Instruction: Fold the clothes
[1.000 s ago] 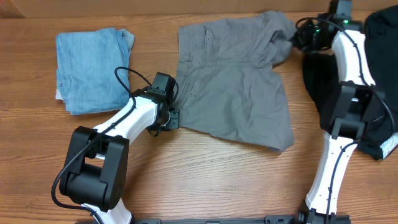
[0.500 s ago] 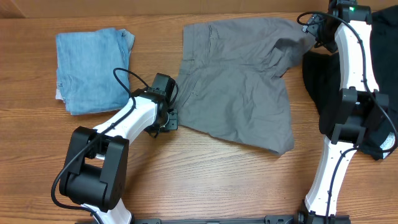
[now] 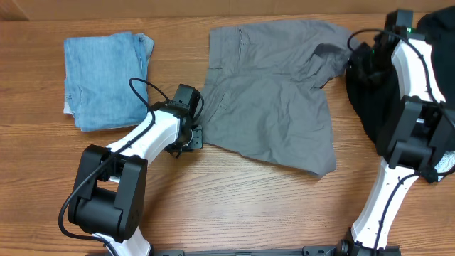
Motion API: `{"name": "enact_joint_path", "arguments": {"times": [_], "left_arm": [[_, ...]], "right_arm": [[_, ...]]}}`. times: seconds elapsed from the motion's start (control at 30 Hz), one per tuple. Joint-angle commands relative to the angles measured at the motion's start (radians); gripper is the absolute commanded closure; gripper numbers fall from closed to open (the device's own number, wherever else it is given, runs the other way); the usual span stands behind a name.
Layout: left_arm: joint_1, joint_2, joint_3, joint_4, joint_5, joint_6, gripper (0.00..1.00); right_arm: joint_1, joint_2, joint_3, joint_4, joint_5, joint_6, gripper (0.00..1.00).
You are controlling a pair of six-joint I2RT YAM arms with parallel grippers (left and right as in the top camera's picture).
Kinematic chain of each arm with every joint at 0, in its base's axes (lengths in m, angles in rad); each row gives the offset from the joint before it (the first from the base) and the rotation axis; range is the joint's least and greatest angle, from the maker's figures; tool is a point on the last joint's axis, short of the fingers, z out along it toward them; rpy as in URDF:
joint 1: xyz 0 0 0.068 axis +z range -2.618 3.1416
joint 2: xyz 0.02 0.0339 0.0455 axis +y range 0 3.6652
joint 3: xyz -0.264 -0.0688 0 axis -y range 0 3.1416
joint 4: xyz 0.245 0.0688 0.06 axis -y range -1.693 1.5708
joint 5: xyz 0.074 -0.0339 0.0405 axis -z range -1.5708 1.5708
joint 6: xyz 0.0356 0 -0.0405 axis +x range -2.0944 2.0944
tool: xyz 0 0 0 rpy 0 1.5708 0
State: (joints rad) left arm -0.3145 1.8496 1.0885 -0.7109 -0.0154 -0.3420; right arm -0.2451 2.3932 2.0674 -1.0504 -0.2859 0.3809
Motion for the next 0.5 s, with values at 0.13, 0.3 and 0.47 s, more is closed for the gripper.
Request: {"name": "enact_joint_path", "arguments": {"times": [0.13, 0.3, 0.47], "left_arm": [[0.004, 0.019, -0.025, 0.006, -0.044, -0.018, 0.96], [0.005, 0.019, -0.025, 0.008, -0.044, -0.018, 0.96], [0.004, 0.019, -0.025, 0.007, -0.044, -0.018, 0.96]], "right_arm": [[0.046, -0.018, -0.117, 0.217, -0.084, -0.011, 0.40], [0.078, -0.008, -0.124, 0.310, -0.138, -0.003, 0.33], [0.091, -0.008, -0.123, 0.400, -0.135, 0.095, 0.34]]}}
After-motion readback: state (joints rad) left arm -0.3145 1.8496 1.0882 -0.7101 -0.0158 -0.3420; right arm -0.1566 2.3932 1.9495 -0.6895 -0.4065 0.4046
